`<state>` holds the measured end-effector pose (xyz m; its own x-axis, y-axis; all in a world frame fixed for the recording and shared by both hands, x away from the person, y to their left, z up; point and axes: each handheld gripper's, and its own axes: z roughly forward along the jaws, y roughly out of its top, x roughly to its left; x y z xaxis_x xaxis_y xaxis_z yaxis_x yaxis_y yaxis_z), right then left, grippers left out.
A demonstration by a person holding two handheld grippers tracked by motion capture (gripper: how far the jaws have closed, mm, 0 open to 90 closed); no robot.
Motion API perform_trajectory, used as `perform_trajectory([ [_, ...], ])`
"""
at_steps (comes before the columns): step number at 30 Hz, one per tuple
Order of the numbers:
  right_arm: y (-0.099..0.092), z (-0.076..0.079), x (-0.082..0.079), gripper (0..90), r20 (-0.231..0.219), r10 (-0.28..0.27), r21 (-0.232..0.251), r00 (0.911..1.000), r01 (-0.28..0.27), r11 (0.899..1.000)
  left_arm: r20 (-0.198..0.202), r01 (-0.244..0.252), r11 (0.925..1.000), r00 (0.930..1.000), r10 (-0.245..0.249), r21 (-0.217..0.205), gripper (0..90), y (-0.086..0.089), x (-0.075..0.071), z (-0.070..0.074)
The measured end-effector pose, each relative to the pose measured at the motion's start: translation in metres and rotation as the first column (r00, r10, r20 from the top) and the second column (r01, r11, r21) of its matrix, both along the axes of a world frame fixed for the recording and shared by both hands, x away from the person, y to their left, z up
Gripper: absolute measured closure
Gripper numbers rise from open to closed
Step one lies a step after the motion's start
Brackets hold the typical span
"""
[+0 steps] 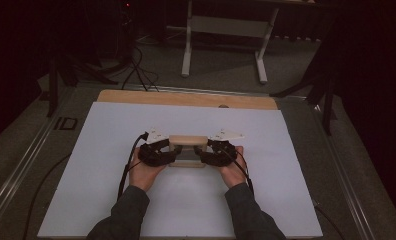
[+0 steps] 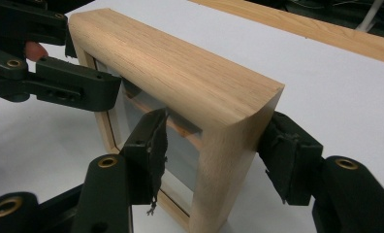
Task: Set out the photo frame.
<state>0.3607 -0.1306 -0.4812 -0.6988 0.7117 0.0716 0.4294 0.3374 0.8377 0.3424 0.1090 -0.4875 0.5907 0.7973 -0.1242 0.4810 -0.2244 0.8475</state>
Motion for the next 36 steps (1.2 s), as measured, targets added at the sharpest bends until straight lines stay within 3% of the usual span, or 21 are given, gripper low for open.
perform_trajectory([
  [36,0.004,-0.007,0.012,41.9,-0.04,-0.016,-0.016,0.9991,0.015,1.0,-0.009,-0.01,0.9998,0.9999,0.01,-0.015,43.0,-0.001,0.014,-0.004],
])
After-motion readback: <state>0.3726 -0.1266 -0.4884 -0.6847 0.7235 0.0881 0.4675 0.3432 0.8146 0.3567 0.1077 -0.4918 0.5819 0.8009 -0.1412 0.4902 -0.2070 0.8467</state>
